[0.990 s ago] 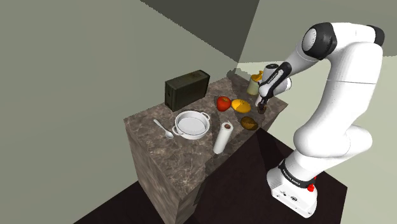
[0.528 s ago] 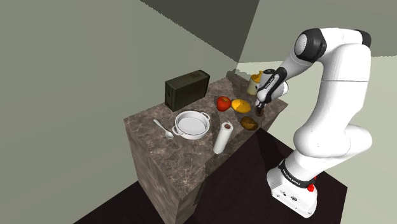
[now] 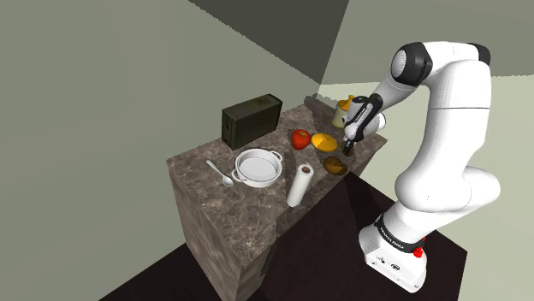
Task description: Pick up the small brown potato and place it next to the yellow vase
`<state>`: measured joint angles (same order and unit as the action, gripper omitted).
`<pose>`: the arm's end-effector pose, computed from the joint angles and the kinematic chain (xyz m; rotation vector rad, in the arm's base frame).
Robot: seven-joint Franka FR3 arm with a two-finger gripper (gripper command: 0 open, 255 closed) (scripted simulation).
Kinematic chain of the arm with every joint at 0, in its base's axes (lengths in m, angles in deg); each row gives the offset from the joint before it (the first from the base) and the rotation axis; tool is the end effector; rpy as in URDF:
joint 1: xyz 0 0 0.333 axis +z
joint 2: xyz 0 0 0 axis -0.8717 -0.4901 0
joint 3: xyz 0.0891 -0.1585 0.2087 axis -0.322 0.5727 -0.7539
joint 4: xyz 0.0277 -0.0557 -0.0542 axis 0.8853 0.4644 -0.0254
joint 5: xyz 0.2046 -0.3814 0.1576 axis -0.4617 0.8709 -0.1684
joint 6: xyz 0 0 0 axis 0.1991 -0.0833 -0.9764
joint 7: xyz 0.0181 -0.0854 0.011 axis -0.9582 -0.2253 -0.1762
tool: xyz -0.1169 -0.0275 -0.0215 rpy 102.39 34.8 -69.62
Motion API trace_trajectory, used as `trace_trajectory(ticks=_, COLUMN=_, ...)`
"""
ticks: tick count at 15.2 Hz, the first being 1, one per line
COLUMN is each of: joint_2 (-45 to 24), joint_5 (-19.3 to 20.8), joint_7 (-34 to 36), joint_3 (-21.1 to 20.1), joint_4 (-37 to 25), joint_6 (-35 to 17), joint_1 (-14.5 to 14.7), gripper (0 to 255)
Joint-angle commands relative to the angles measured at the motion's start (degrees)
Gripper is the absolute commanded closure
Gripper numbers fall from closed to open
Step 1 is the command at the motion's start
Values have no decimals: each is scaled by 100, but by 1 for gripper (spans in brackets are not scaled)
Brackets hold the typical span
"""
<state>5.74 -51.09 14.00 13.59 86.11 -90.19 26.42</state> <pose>0.3536 -0.4222 0.0021 2.8519 0.2540 -0.2339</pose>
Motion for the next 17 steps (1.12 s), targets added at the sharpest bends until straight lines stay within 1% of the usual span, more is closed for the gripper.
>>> trace_trajectory(ticks=1, joint_2=-27, joint_5=5, joint_7=1, joint_3=12, joint_4=32, joint_6=6, joint_1=-9, gripper=255)
trace_trajectory(ticks=2, joint_2=-27, joint_5=5, joint_7=1, joint_3=12, joint_4=32, joint_6=6, joint_1=-9, gripper=255)
trace_trajectory(ticks=3, joint_2=-11, joint_5=3, joint_7=-18, joint_3=9, joint_4=35, joint_6=14, joint_1=-23, gripper=0)
trace_trajectory(ticks=8, joint_2=-27, joint_5=5, joint_7=1, joint_3=12, joint_4=32, joint_6=6, joint_1=-8, gripper=0)
trace_trajectory(ticks=12, joint_2=765, joint_5=-48, joint_7=-77, joint_3=-56, joint_4=359, joint_6=511, joint_1=107, gripper=0)
trace_trajectory(ticks=17, joint_2=765, joint_5=-49, joint_7=-78, joint_3=-55, joint_4=359, joint_6=510, joint_1=109, gripper=0)
